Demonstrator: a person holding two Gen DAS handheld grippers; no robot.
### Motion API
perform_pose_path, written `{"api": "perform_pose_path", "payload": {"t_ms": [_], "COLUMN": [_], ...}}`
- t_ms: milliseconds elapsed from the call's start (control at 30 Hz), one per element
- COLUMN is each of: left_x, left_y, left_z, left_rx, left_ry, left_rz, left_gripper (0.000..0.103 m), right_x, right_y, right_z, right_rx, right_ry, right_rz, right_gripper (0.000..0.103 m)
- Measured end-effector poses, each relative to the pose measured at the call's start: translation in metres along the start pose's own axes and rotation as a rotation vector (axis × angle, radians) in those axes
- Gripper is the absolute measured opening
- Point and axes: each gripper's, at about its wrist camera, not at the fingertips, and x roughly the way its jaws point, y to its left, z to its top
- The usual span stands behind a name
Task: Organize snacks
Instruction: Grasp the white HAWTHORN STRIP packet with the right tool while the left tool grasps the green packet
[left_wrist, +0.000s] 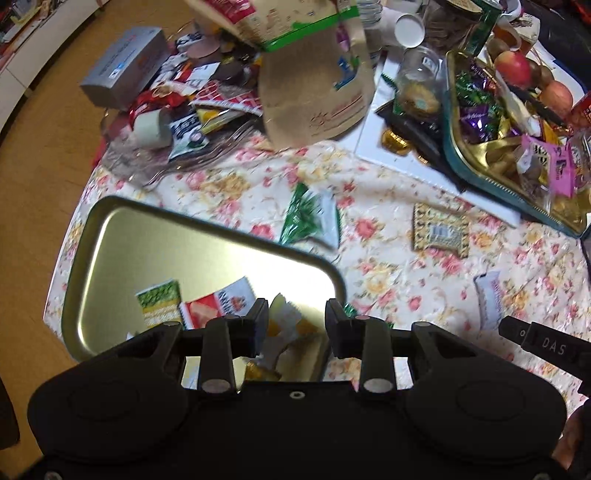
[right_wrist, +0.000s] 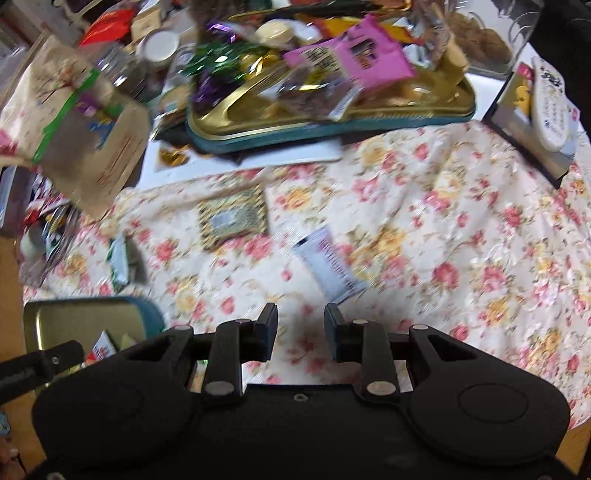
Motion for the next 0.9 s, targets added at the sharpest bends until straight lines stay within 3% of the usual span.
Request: {"api": "perform_pose_path", "payload": {"t_ms": [267,600,733,800,900], "left_x": [0.015,0.016,0.017,0.020,0.028], "left_y": [-0.004,0.017,0.024,0.025,0.022], "left_z": [0.008,0.018,0.025,0.032,0.044], "left_rx": [0.010,-0.086,-0.131,-0.145,-0.134], "left_ry": [0.031,0.022,0.020,0.008,-0.002], "left_rz": [-0.020,-0.072,-0.135,-0.126,-0.097], "left_gripper": [0.043,0.042,0.042,0.042,0.042], "right_x": [0.023,0.070,0.081,0.080,0.080], "right_y": [-0.013,0.003,0.004,0.004,0.004], "right_z": [0.025,0.023,0.022,0.022,0.021], "right_rx": [0.017,-0.089,-0.117,-0.112,-0.131], "right_ry": [-0.003,0.031,0.045,0.034,0.054], "right_rz": [-0.014,-0.085,-0.109,-0.116,-0.108], "right_gripper": [0.035,0.039,0.038,0.024,0.022]}}
